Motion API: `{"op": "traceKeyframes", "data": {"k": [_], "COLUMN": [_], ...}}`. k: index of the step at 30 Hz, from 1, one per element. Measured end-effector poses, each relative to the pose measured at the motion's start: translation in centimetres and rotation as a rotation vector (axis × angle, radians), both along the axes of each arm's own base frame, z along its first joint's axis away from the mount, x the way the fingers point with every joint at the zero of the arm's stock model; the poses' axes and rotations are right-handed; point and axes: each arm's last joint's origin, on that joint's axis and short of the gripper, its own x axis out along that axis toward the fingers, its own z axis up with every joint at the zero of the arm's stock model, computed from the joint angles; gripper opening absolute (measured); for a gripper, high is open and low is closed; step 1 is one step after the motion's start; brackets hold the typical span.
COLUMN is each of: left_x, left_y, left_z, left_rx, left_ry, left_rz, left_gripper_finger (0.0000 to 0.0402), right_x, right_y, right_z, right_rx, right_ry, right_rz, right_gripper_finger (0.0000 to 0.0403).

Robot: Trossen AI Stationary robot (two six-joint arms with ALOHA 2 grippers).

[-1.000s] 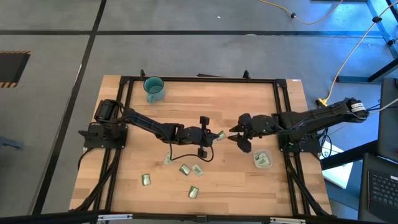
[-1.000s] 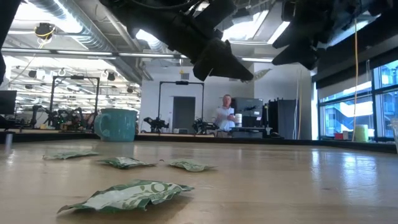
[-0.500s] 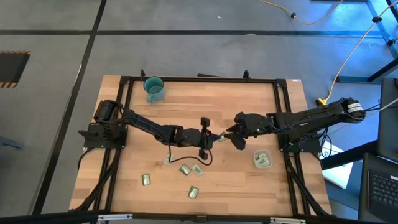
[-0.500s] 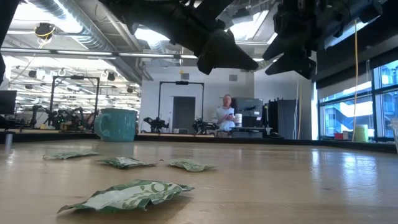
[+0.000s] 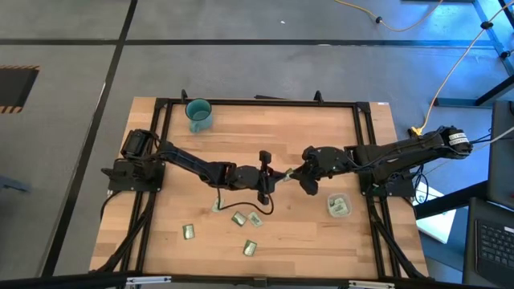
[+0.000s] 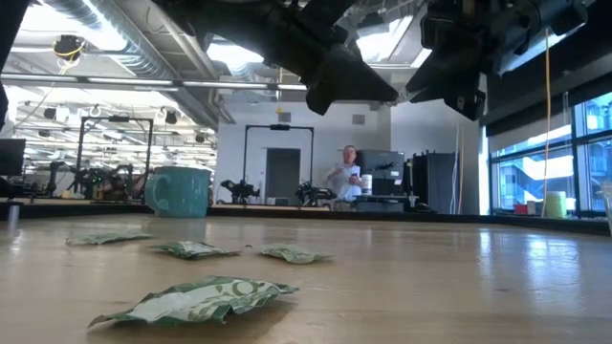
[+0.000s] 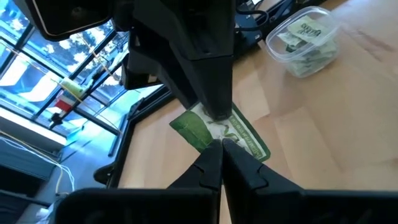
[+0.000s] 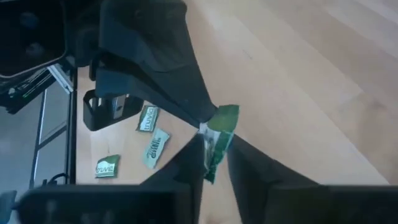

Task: Pick and place items into bin
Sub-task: Put the green stevia packet into the transparent bin

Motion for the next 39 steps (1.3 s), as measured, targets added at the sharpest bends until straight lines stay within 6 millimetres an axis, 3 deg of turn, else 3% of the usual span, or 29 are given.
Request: {"op": "traceKeyframes", "data": {"k": [5, 12, 17, 22, 28, 39], "left_x": [0.0, -0.5, -1.4, -1.9, -2.1, -2.1], "left_y": [0.0, 0.1, 0.5, 0.8, 1.2, 2.0], "left_z": [-0.1, -0.4, -0.5, -1.0, -1.4, -1.5], "left_rx": [0.006, -0.093, -0.204, -0.331, -0.412, -0.417], "left_ry": [0.007, 0.053, 0.153, 0.248, 0.296, 0.303], "left_rz": [0.014, 0.053, 0.053, 0.009, 0.003, 0.023], "left_gripper_finger": [0.0022, 0.0095, 0.0125, 0.0128, 0.0119, 0.0115], "right_x": [0.0, -0.6, -3.1, -7.2, -10.7, -11.1], "right_y": [0.0, -0.1, -0.2, 0.6, 2.1, 3.6], "right_z": [0.0, 0.3, 2.0, 2.5, 1.3, -3.6], "right_rx": [-0.026, -0.047, -0.032, 0.187, 0.369, 0.387], "right_ry": [0.000, 0.017, 0.147, 0.432, 0.645, 0.637], "right_rz": [0.018, 0.029, 0.054, 0.153, 0.176, 0.251], "right_gripper_finger": [0.0014, 0.0008, 0.0006, 0.0006, 0.0007, 0.0007]}}
